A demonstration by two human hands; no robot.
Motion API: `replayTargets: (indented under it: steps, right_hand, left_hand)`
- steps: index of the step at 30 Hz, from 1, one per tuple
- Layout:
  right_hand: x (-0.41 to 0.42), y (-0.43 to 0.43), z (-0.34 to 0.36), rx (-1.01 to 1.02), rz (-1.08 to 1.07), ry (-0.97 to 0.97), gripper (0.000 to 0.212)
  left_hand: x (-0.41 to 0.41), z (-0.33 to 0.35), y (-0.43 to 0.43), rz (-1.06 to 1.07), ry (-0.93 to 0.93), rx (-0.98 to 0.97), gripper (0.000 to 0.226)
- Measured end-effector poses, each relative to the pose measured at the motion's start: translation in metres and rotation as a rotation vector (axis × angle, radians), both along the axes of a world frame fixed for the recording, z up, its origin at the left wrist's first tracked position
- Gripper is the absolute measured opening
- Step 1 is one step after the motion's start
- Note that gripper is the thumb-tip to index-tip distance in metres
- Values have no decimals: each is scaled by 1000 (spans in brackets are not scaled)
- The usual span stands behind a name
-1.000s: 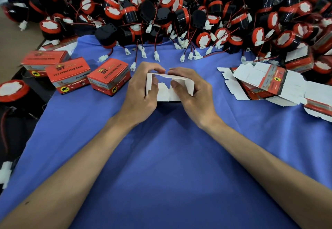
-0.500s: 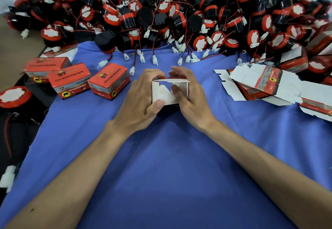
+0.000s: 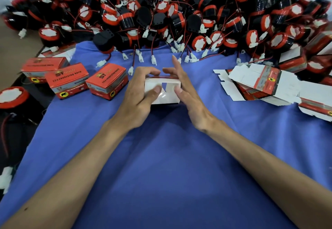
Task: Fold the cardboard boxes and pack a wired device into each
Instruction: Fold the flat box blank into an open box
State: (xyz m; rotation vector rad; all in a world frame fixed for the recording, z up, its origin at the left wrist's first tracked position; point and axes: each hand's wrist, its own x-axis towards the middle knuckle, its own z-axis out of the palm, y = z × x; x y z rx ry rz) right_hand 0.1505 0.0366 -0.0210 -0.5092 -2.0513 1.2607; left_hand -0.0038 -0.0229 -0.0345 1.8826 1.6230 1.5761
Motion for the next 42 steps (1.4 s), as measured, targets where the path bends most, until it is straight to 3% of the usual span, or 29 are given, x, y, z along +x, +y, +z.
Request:
replayTargets:
  steps: [3, 6, 12, 15, 17, 24, 27, 30, 35, 42]
  right_hand:
    - [-2, 1, 0, -11, -39, 1, 68]
    - [-4, 3, -2, -51, -145, 4, 79]
    - [-4, 5, -1, 20, -137, 78, 58]
    - [-5, 7, -5, 94, -100, 28, 67]
    - [-5, 7, -6, 78, -56, 9, 73]
    - [-3, 9, -5, 49, -152, 72, 47]
    - [-3, 8, -3, -96, -131, 94, 55]
    - [-4, 8, -2, -293, -87, 132, 47]
    - [-6, 12, -7, -297, -81, 142, 28]
    - [-5, 11, -7, -135, -251, 87, 31]
  left_hand:
    - [0, 1, -1, -24, -33, 9, 26]
    - [4, 0, -3, -66, 95, 99, 30]
    - [1, 1, 0, -67, 182, 200, 33]
    - [2, 1, -1, -42, 160, 202, 42]
    - [2, 0, -2, -32, 138, 185, 46]
    - [4, 1, 0, -51, -199, -70, 50]
    - [1, 3, 1, 1, -122, -107, 43]
    - [5, 5, 0, -70, -193, -115, 39]
    - [7, 5, -4, -108, -161, -96, 46]
    - [6, 1, -1, -121, -117, -71, 47]
